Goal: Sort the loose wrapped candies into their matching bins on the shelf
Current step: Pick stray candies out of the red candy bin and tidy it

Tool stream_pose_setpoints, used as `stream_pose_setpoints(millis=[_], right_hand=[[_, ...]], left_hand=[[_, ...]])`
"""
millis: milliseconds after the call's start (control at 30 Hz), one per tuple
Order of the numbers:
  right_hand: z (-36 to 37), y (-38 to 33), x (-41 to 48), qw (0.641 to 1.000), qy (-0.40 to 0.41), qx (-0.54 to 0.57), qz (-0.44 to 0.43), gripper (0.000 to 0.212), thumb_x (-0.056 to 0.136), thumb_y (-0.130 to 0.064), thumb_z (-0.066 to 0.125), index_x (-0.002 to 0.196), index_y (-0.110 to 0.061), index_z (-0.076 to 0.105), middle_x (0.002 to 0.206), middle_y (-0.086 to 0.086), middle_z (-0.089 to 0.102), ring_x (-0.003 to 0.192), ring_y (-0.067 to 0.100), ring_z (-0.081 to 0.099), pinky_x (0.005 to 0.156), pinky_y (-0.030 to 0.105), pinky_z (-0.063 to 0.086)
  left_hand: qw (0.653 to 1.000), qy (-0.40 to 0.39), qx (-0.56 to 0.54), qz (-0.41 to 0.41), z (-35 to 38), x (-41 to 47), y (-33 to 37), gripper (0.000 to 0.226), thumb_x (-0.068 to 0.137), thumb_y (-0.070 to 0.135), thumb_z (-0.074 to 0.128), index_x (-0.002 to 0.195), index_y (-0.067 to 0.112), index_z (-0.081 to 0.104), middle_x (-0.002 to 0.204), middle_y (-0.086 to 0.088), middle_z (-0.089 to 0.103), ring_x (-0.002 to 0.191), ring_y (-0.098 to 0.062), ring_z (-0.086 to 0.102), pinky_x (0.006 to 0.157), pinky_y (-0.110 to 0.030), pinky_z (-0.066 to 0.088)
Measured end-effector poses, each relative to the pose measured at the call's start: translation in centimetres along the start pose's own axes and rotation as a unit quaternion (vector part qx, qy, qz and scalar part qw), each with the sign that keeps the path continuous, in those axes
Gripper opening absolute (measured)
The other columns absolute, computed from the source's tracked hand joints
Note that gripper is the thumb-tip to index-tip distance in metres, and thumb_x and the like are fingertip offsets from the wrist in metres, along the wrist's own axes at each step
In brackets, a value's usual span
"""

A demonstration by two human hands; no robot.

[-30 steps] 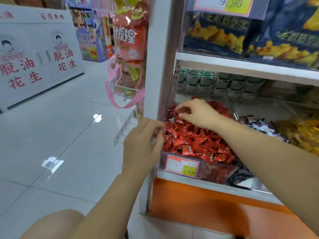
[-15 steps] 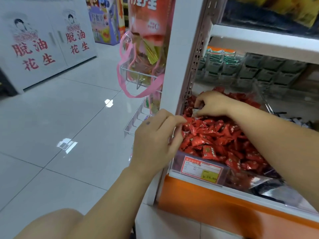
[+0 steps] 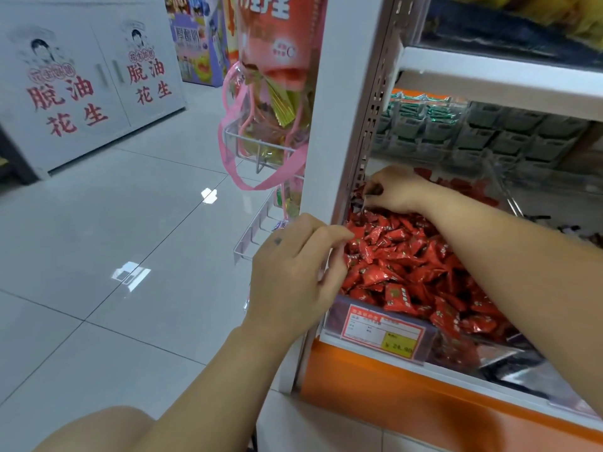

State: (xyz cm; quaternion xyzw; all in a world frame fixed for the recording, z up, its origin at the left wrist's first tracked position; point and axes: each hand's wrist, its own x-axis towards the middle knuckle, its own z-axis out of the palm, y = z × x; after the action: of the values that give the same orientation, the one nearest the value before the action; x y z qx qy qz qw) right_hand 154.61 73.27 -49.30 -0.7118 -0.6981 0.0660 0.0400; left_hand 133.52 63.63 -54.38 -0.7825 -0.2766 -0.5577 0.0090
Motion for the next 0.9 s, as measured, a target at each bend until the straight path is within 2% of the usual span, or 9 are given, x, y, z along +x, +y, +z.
stream_pose_setpoints(millis=[233, 367, 533, 600, 700, 733, 800, 833, 900], right_hand=[[-1.3, 2.6, -1.6, 0.994, 0.056, -0.085, 0.050, 0.020, 0.089, -0.022, 0.060, 0.102, -0.007, 0.065, 0.109, 0.013, 0.064, 0.098, 0.030, 0.059, 0.085, 0.032, 0.049], [-2.5, 1.9, -5.4, 0.991, 0.125, 0.039, 0.000, 0.024, 0.091, -0.023, 0.060, 0.111, -0.009, 0.062, 0.108, 0.008, 0.063, 0.098, 0.022, 0.056, 0.072, 0.022, 0.034], [-3.6, 2.1, -12.6, 0.949, 0.279, 0.144, -0.001, 0.020, 0.089, -0.019, 0.063, 0.109, -0.016, 0.066, 0.093, -0.006, 0.060, 0.079, 0.007, 0.055, 0.066, 0.011, 0.032], [-3.4, 3.2, -15.6, 0.932, 0.323, 0.163, 0.036, 0.022, 0.091, -0.018, 0.059, 0.112, -0.019, 0.063, 0.090, -0.003, 0.061, 0.066, 0.004, 0.051, 0.063, 0.016, 0.031], [-3.0, 5.9, -19.0, 0.910, 0.369, 0.143, 0.121, 0.023, 0.094, -0.018, 0.053, 0.116, -0.017, 0.059, 0.073, 0.004, 0.059, 0.061, 0.016, 0.050, 0.061, 0.030, 0.035], [-2.9, 6.9, -19.8, 0.909, 0.369, 0.129, 0.147, 0.025, 0.095, -0.018, 0.051, 0.118, -0.015, 0.058, 0.074, 0.006, 0.060, 0.065, 0.021, 0.053, 0.062, 0.031, 0.037], [-2.8, 8.5, -20.6, 0.917, 0.343, 0.092, 0.181, 0.031, 0.095, -0.022, 0.051, 0.124, -0.013, 0.056, 0.096, 0.015, 0.066, 0.092, 0.031, 0.059, 0.077, 0.036, 0.047], [-3.0, 8.9, -20.7, 0.925, 0.324, 0.068, 0.187, 0.034, 0.094, -0.024, 0.051, 0.126, -0.012, 0.055, 0.109, 0.017, 0.065, 0.106, 0.034, 0.056, 0.088, 0.041, 0.047], [-3.5, 8.6, -20.0, 0.935, 0.311, 0.043, 0.166, 0.037, 0.093, -0.024, 0.053, 0.127, -0.010, 0.056, 0.119, 0.016, 0.062, 0.116, 0.035, 0.052, 0.098, 0.045, 0.044]], left_hand=[[1.000, 0.008, 0.015, -0.012, 0.3, 0.2, 0.3, 0.015, 0.082, 0.011, 0.057, 0.090, 0.010, 0.070, 0.076, -0.002, 0.059, 0.063, -0.013, 0.049, 0.053, -0.029, 0.044], [0.999, 0.018, 0.000, -0.041, 0.4, 0.1, 0.8, 0.016, 0.083, 0.014, 0.054, 0.094, 0.016, 0.065, 0.078, 0.000, 0.058, 0.063, -0.012, 0.050, 0.053, -0.030, 0.045], [0.997, 0.027, 0.000, -0.066, 0.6, 0.0, 1.2, 0.016, 0.083, 0.018, 0.053, 0.096, 0.022, 0.061, 0.081, 0.003, 0.057, 0.067, -0.009, 0.050, 0.056, -0.031, 0.046], [0.997, 0.027, 0.003, -0.068, 0.6, 0.0, 1.3, 0.016, 0.083, 0.019, 0.053, 0.097, 0.024, 0.059, 0.083, 0.003, 0.056, 0.069, -0.009, 0.050, 0.056, -0.032, 0.046], [0.997, 0.018, 0.002, -0.070, 0.5, -0.1, 1.5, 0.016, 0.084, 0.021, 0.052, 0.099, 0.023, 0.059, 0.085, 0.002, 0.055, 0.070, -0.015, 0.054, 0.056, -0.036, 0.049], [0.997, 0.014, 0.001, -0.070, 0.4, -0.2, 1.6, 0.017, 0.084, 0.022, 0.052, 0.099, 0.023, 0.060, 0.086, 0.001, 0.054, 0.071, -0.016, 0.055, 0.056, -0.038, 0.050], [0.997, 0.003, -0.003, -0.071, 0.2, -0.3, 1.9, 0.018, 0.084, 0.023, 0.050, 0.100, 0.023, 0.059, 0.087, 0.001, 0.054, 0.071, -0.019, 0.056, 0.056, -0.038, 0.050], [0.997, -0.001, -0.004, -0.073, 0.1, -0.3, 2.0, 0.018, 0.084, 0.024, 0.049, 0.100, 0.024, 0.058, 0.087, 0.001, 0.054, 0.070, -0.019, 0.057, 0.057, -0.038, 0.050], [0.997, -0.004, -0.011, -0.078, -0.1, -0.3, 2.1, 0.020, 0.084, 0.024, 0.048, 0.100, 0.021, 0.059, 0.087, 0.004, 0.053, 0.069, -0.017, 0.055, 0.057, -0.036, 0.050]])
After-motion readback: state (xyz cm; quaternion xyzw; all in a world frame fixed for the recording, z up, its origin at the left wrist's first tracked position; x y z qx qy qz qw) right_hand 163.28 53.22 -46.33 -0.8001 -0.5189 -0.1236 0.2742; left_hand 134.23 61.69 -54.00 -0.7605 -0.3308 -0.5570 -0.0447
